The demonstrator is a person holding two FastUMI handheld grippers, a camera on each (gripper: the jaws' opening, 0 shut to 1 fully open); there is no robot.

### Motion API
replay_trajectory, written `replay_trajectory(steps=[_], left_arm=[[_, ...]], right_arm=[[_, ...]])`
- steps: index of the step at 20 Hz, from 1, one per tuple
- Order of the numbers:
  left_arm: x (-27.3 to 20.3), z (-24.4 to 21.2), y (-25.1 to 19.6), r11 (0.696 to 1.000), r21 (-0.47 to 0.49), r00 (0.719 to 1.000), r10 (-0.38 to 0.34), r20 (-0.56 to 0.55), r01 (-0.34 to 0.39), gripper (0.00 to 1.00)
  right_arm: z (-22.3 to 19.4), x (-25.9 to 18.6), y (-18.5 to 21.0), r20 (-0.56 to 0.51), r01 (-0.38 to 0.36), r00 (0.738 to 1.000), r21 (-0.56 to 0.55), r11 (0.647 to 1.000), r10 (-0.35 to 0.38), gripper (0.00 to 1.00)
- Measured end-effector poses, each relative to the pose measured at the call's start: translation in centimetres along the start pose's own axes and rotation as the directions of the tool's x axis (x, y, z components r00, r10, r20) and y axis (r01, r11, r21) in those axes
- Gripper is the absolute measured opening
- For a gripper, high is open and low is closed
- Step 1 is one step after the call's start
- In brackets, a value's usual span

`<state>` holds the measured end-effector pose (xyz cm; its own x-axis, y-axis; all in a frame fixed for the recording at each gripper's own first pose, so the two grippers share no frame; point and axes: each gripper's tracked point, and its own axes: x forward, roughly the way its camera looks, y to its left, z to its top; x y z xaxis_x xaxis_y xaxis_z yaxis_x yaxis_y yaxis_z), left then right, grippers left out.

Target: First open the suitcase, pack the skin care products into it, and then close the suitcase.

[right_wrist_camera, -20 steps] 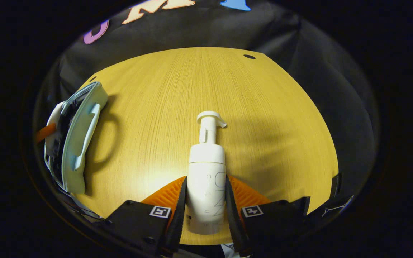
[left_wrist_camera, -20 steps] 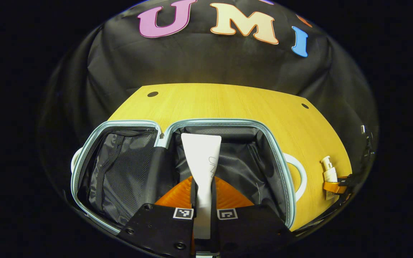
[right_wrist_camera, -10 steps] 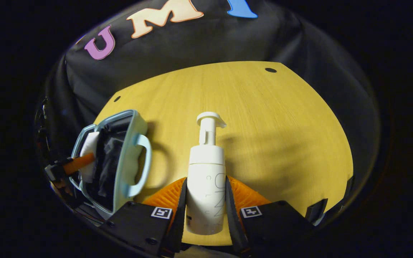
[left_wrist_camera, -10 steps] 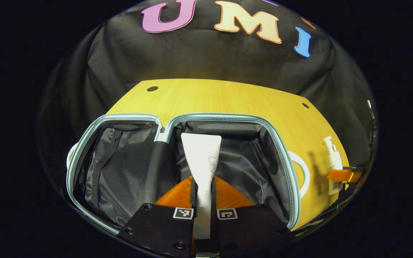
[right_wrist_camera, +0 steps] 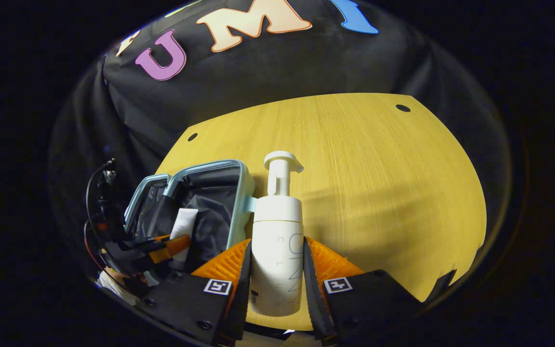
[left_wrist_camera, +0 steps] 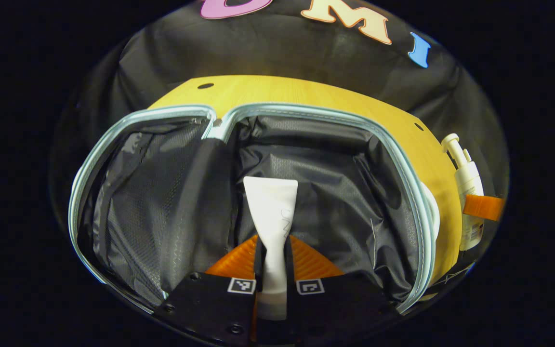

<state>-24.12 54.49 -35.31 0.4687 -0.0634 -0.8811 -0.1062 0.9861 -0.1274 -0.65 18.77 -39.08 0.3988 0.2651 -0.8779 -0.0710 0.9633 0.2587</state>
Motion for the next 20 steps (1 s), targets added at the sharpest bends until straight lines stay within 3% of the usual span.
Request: replay_trajectory(steps=[1,2,3,6,8,11,13,17,20], left_arm=[[-0.1,0.4,0.1,1.000,-0.001,1.000,-0.008,0.018,0.008,0.20],[-0.4,0.5,-0.6,0.999,-0.014,0.999,-0.036,0.021,0.036,0.30],[-0.7,0.9,-1.6,0.997,-0.030,0.997,-0.067,0.035,0.068,0.31],[-2.2,2.5,-2.8,0.995,0.002,0.991,-0.095,0.099,0.095,0.78],[-3.8,4.1,-3.2,0.993,0.024,0.981,-0.120,0.152,0.117,0.88],[-6.4,6.0,-1.3,0.994,0.009,0.970,-0.105,0.220,0.106,0.92],[-7.9,6.8,1.1,0.997,-0.017,0.967,-0.067,0.247,0.073,0.88],[-10.2,6.5,7.3,0.997,-0.060,0.960,0.056,0.274,-0.041,0.88],[-12.3,5.9,10.6,0.986,-0.122,0.953,0.141,0.268,-0.112,0.88]], right_arm=[[0.1,0.2,0.7,-0.002,-0.008,1.000,-0.009,1.000,0.008,0.55],[0.2,0.2,1.4,-0.001,-0.015,1.000,-0.015,1.000,0.015,0.55],[0.4,0.3,2.2,-0.003,-0.027,1.000,-0.018,0.999,0.027,0.55],[0.7,0.8,4.8,-0.009,-0.064,0.998,-0.026,0.998,0.064,0.55],[0.4,1.5,6.7,-0.021,-0.090,0.996,-0.036,0.995,0.090,0.55],[-0.5,2.8,9.0,-0.054,-0.124,0.991,-0.053,0.991,0.121,0.55],[-1.3,3.9,10.6,-0.078,-0.145,0.987,-0.050,0.988,0.141,0.54],[-3.5,6.2,12.8,-0.150,-0.161,0.976,-0.030,0.986,0.155,0.55],[-4.4,6.9,12.4,-0.186,-0.141,0.974,-0.036,0.989,0.132,0.55]])
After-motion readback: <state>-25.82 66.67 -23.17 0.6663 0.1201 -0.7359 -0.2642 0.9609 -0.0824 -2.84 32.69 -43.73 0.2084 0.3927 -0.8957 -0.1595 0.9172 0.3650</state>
